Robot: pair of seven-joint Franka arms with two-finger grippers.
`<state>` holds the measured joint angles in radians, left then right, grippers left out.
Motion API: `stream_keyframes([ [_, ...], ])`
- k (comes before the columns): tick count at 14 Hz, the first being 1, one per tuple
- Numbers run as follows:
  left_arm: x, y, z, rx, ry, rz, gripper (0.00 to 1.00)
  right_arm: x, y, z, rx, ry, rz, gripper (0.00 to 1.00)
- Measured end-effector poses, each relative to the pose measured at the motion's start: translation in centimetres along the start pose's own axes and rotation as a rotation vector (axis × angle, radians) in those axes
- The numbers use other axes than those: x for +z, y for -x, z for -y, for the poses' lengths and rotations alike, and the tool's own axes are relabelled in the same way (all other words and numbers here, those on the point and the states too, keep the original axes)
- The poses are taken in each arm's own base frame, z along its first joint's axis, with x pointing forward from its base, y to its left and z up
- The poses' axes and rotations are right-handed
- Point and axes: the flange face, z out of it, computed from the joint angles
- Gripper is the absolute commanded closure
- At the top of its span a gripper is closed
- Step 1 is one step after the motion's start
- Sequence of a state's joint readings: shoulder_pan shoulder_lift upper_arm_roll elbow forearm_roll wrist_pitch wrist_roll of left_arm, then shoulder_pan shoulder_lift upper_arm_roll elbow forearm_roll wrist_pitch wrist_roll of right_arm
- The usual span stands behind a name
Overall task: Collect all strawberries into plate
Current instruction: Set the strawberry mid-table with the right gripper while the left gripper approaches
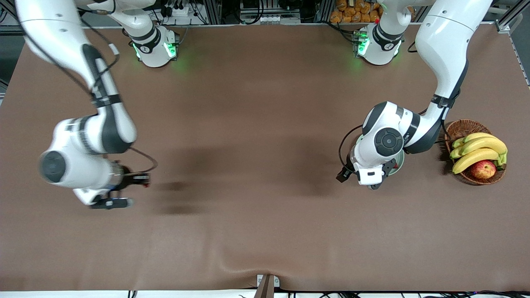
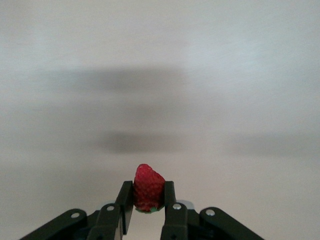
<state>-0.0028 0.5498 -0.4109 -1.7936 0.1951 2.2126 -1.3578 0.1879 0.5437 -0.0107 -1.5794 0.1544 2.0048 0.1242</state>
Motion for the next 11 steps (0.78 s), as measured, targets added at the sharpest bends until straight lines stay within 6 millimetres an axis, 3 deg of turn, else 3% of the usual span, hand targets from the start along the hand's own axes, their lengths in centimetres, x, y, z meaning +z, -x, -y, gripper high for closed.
stream_keyframes([
  [3,0.3,0.2,-0.1,0.008,-0.003,0.003,0.0,2.5,3.1,11.3,0.049,-0.047,0.033,1.0],
  [5,0.5,0.6,-0.2,0.019,-0.007,0.003,0.0,4.8,4.7,16.8,0.058,-0.066,0.017,1.0],
  [8,1.2,1.4,-0.6,0.053,-0.015,-0.018,0.0,9.8,7.0,22.3,0.047,-0.084,0.031,1.0],
  [11,1.9,3.7,-2.2,0.095,0.008,-0.017,0.0,13.7,8.3,24.6,0.029,-0.079,0.039,1.0],
])
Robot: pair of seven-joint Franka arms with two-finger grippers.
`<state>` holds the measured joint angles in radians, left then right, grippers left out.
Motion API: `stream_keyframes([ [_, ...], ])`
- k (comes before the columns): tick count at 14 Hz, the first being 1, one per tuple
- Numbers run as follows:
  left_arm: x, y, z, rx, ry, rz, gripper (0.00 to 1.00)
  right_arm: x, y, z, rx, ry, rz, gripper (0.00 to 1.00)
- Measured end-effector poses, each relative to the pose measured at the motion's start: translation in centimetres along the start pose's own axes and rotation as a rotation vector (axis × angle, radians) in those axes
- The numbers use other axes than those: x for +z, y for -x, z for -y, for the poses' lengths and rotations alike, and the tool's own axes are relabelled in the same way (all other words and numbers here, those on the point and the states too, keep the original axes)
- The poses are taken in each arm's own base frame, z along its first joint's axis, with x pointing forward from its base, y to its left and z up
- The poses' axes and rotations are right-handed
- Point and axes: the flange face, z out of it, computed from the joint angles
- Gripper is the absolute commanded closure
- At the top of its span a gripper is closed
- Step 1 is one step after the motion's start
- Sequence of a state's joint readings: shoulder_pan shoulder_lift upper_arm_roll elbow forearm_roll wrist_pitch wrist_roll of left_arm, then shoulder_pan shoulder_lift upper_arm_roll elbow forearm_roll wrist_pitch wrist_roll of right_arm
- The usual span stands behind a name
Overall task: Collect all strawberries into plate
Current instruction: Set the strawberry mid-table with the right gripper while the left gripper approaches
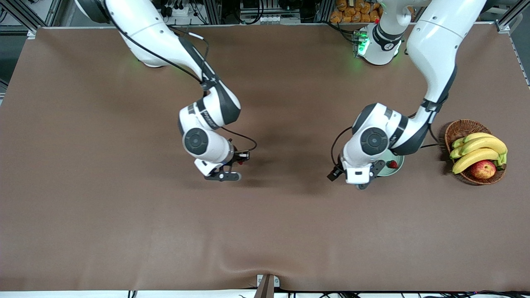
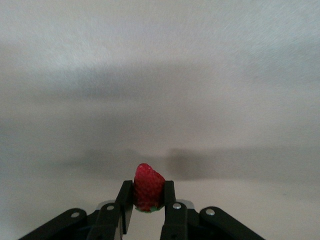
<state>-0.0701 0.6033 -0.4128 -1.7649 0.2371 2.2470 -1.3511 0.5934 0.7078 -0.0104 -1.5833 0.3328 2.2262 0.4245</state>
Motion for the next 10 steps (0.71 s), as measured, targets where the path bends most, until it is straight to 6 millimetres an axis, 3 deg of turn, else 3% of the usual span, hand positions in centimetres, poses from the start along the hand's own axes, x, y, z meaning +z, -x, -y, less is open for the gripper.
stream_keyframes([
  [1,0.1,1.0,-0.8,0.018,0.005,0.001,0.0,0.8,0.1,0.0,-0.001,0.007,0.008,1.0],
  [2,0.0,2.1,-1.5,0.036,0.01,0.0,0.0,1.4,0.2,0.0,-0.002,0.012,0.015,0.82],
  [5,-0.8,6.9,-3.9,0.098,0.034,-0.009,0.0,2.2,0.4,0.2,-0.007,0.017,0.018,0.06],
  [6,-1.2,8.7,-4.9,0.108,0.047,-0.011,0.0,2.2,0.4,0.2,-0.006,0.015,0.013,0.0],
  [8,-1.7,11.4,-6.7,0.124,0.072,-0.011,0.0,2.0,0.2,0.2,-0.004,0.012,0.004,0.0],
  [10,-1.7,12.9,-7.9,0.14,0.089,-0.008,0.0,1.1,-0.6,-0.2,0.004,0.006,-0.02,0.0],
])
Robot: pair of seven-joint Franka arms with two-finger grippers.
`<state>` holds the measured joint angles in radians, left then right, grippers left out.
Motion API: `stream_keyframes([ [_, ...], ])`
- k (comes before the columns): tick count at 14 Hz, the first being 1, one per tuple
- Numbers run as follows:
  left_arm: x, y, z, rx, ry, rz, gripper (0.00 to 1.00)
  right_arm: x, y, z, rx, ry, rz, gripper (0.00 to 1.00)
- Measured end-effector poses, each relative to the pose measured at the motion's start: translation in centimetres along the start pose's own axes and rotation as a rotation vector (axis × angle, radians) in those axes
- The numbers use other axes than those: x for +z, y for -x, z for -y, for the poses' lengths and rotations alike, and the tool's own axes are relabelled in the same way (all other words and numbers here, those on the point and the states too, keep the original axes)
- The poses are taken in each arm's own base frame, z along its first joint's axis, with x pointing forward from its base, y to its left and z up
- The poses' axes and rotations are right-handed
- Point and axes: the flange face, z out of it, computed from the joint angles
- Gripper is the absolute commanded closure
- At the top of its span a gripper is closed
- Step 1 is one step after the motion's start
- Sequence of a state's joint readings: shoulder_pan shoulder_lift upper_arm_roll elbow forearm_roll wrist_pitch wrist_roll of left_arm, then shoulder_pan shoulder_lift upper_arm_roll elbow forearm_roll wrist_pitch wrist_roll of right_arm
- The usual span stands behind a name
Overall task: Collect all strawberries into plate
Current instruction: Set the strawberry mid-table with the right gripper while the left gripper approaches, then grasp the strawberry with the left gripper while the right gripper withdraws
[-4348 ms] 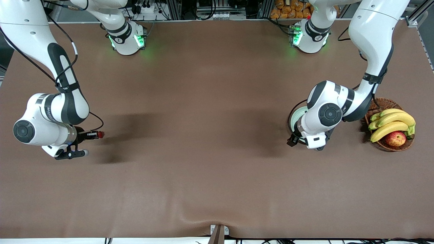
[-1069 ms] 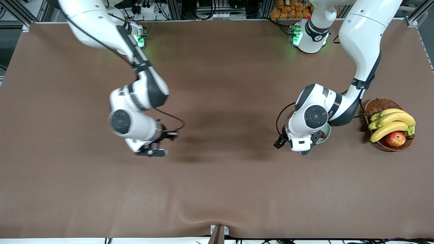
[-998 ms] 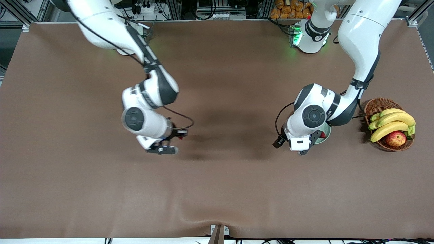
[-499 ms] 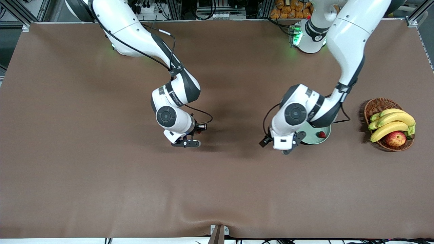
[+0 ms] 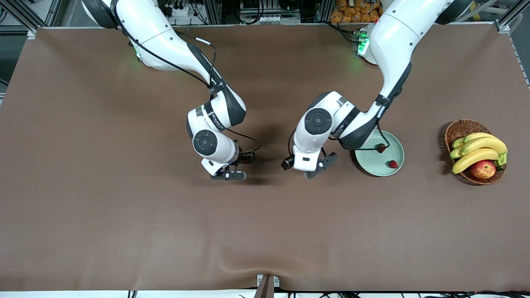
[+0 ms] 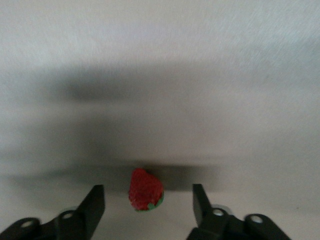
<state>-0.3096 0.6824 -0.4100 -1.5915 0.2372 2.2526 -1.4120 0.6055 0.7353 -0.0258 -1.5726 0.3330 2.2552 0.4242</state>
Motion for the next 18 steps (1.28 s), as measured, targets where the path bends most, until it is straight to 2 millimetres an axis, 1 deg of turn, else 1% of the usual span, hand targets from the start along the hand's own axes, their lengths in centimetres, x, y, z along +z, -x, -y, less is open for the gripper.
stream_keyframes([
  [1,0.1,0.3,-0.8,0.005,0.011,0.002,0.0,-1.1,-0.8,-0.4,0.01,-0.009,-0.02,0.0],
  [2,0.4,0.7,-1.6,0.011,0.021,0.006,0.0,-3.0,-1.8,-1.1,0.025,-0.025,-0.046,0.0],
  [3,0.9,1.2,-2.3,0.017,0.027,0.008,0.0,-5.5,-2.7,-2.1,0.043,-0.042,-0.068,0.0],
  [5,2.4,2.4,-3.3,0.037,0.05,-0.009,0.0,-11.6,-3.9,-4.9,0.084,-0.063,-0.068,0.0],
  [6,3.4,3.3,-3.8,0.055,0.059,-0.03,0.0,-14.9,-4.2,-6.8,0.108,-0.069,-0.061,0.0],
  [8,5.4,6.0,-5.1,0.105,0.063,-0.083,0.0,-21.4,-4.4,-11.7,0.152,-0.052,-0.048,0.0],
  [9,6.1,7.4,-6.1,0.131,0.067,-0.112,0.0,-24.3,-4.2,-14.6,0.174,-0.026,-0.042,0.0],
  [10,6.5,8.9,-7.0,0.157,0.077,-0.136,0.0,-26.8,-3.9,-17.6,0.198,0.011,-0.04,0.0],
  [11,6.8,10.3,-7.9,0.18,0.089,-0.153,0.0,-29.1,-3.6,-20.5,0.223,0.041,-0.045,0.0],
  [13,7.0,12.7,-8.9,0.219,0.111,-0.178,0.0,-32.9,-2.6,-25.0,0.267,0.062,-0.041,0.0],
  [15,7.1,14.7,-9.4,0.26,0.133,-0.217,0.0,-36.2,-1.0,-27.9,0.257,0.066,-0.023,0.0],
  [18,8.2,16.9,-9.6,0.345,0.149,-0.292,0.0,-40.5,1.2,-30.6,0.19,0.078,-0.037,0.0],
])
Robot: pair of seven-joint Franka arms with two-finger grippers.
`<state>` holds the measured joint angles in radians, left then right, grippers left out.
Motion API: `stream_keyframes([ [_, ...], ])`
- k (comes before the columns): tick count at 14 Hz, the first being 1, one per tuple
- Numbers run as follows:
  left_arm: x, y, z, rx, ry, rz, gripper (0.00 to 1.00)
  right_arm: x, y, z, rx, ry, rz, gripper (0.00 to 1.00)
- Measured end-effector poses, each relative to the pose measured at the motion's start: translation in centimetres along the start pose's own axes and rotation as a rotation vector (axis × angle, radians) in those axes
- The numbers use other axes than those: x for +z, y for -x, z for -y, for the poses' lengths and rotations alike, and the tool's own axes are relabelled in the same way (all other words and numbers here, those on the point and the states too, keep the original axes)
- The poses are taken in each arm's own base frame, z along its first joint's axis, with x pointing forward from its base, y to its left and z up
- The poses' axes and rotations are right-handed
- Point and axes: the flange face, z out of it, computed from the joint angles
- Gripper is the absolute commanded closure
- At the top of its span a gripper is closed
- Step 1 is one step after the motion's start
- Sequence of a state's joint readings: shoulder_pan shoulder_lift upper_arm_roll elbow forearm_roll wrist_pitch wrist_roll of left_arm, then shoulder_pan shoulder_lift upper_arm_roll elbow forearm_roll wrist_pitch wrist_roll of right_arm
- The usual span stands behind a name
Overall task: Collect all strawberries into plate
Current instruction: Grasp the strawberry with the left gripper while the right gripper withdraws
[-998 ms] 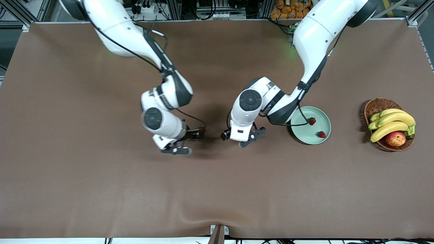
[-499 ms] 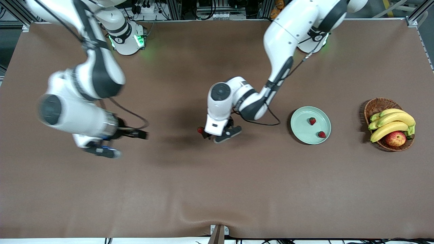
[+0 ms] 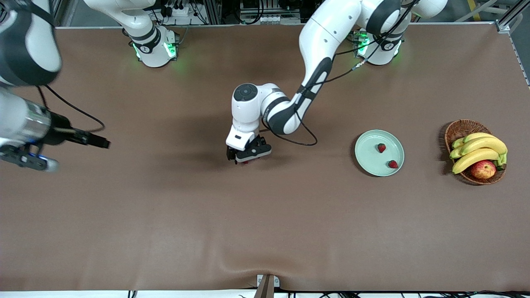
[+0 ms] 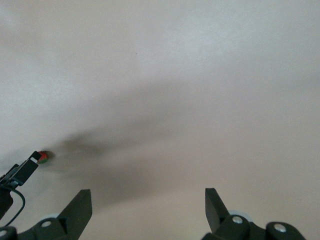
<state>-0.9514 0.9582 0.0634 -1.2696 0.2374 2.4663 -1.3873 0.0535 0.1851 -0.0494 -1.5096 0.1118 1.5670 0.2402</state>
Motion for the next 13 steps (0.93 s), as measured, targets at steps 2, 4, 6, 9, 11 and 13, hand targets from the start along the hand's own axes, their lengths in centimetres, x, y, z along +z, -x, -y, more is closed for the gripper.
stream_keyframes([
  [2,0.4,1.0,-0.2,0.066,-0.007,-0.024,0.0,-1.7,0.9,-1.4,-0.019,0.008,-0.008,0.0],
  [4,0.7,0.8,0.0,0.098,-0.013,-0.032,0.0,-3.2,1.9,-2.5,-0.063,0.037,-0.007,0.0],
  [6,0.9,0.4,0.1,0.117,-0.016,-0.036,0.0,-4.8,2.9,-4.1,-0.123,0.056,-0.017,0.0],
  [9,1.2,0.6,0.1,0.123,-0.015,-0.036,0.0,-6.4,4.2,-6.4,-0.137,0.076,-0.005,0.0],
  [11,1.6,0.9,0.2,0.126,-0.016,-0.035,0.0,-6.7,4.7,-6.5,-0.141,0.08,0.005,0.0],
  [13,1.9,1.3,0.2,0.132,-0.018,-0.033,0.21,-6.4,5.1,-6.2,-0.146,0.085,0.034,0.0],
])
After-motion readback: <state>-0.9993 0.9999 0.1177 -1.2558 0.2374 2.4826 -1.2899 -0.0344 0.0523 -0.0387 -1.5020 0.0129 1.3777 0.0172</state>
